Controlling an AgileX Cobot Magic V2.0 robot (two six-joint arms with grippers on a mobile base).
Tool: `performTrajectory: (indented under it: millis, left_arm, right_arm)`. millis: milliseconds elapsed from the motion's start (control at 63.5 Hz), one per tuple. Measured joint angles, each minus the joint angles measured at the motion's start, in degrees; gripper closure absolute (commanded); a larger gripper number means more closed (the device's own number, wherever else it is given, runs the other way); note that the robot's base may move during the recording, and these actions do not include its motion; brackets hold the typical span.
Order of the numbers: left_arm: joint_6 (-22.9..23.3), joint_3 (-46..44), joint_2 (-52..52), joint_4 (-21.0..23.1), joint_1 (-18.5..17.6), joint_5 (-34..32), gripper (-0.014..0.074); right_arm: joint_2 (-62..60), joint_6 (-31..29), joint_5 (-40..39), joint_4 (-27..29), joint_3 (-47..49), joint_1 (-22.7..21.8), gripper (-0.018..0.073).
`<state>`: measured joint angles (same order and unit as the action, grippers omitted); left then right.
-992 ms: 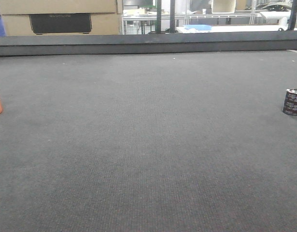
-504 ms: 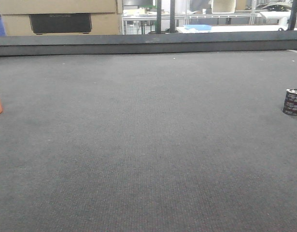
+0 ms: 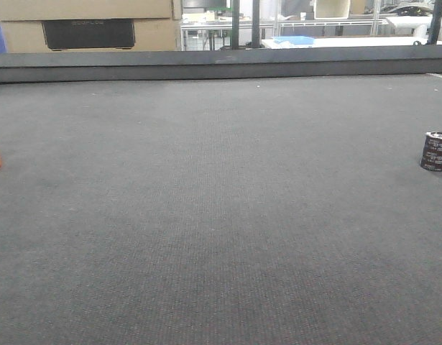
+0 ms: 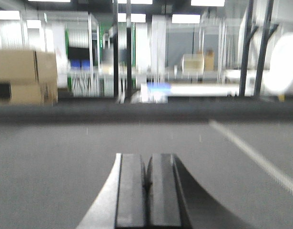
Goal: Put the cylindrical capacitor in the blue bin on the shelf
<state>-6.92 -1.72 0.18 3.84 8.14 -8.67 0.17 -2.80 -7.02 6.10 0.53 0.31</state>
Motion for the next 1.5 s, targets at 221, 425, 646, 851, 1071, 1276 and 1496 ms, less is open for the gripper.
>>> performTrajectory:
  millis: [221, 425, 646, 851, 1071, 1276, 1496]
  left_arm:
    - [0.0, -16.8, 3.0, -1.0, 0.0, 10.9, 0.0491]
    - [0.0, -31.4, 15.7, -2.3, 0.0, 21.5, 0.0143]
    - [0.0, -34.9, 28.9, -2.5, 0.0, 25.1, 0.0004]
    - [0.0, -35.0, 39.8, -2.5, 0.0, 27.5, 0.0006]
    - [0.0, -30.8, 48.7, -2.2, 0.0, 19.2, 0.0006]
    - [0.0, -25.2, 53.9, -1.9, 0.0, 4.8, 0.0006]
    - [0.0, -24.6, 57.3, -1.8, 0.0, -2.6, 0.0006]
  right_arm:
    - [1.2, 0.0, 6.0, 0.1, 15.2, 0.0, 0.0615]
    - [13.4, 0.0, 9.4, 0.1, 26.5, 0.0, 0.0139]
    - [26.5, 0.0, 10.5, 0.1, 29.2, 0.0, -0.0009]
    - [35.0, 0.0, 12.4, 0.1, 27.9, 0.6, -0.0009]
    - [42.5, 0.0, 3.8, 0.1, 18.7, 3.2, -0.0009]
    - [54.5, 0.0, -12.1, 0.1, 13.3, 4.7, -0.0009]
    - [70.4, 0.0, -30.5, 0.1, 13.1, 4.8, -0.0009]
